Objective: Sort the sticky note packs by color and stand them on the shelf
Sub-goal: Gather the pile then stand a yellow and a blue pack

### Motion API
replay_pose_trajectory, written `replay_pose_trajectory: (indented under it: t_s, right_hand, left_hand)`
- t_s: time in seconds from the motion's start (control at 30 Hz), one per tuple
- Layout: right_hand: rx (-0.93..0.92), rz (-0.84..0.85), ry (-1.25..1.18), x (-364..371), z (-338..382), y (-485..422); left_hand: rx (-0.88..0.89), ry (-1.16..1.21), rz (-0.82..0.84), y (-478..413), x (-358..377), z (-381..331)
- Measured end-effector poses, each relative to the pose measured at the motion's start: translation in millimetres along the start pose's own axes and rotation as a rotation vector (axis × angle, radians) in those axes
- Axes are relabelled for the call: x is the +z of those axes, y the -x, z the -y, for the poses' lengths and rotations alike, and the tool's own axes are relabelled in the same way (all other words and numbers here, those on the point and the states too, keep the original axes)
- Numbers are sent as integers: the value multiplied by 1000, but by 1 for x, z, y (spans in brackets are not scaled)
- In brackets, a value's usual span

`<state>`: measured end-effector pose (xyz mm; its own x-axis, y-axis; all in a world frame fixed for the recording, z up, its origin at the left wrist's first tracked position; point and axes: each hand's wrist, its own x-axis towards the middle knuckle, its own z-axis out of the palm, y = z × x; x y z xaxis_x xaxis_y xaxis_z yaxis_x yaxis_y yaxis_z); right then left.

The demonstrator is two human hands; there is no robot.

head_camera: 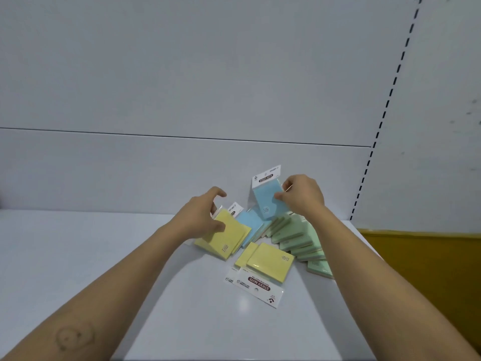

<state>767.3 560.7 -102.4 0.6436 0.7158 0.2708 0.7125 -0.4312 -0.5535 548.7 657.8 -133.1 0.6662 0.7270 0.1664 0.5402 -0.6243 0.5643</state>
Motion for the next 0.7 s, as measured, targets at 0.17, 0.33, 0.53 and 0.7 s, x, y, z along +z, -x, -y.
replay_pose_trajectory:
  t_s: [0.17, 0.33, 0.53, 0.7]
  right_hand:
    - [46, -65, -243, -2, -18, 12]
    - [76, -54, -236, 6, -38, 29]
    - [66, -33, -178, 13, -55, 40]
    - [40, -24, -97, 12, -53, 42]
  left_hand:
    - [181, 40, -86, -12, 8, -16]
    - [262, -176, -216, -16, 40, -24]
    - [-217, -133, -223, -15, 63, -10]
    - [-322, -278, -122, -13, 59, -8]
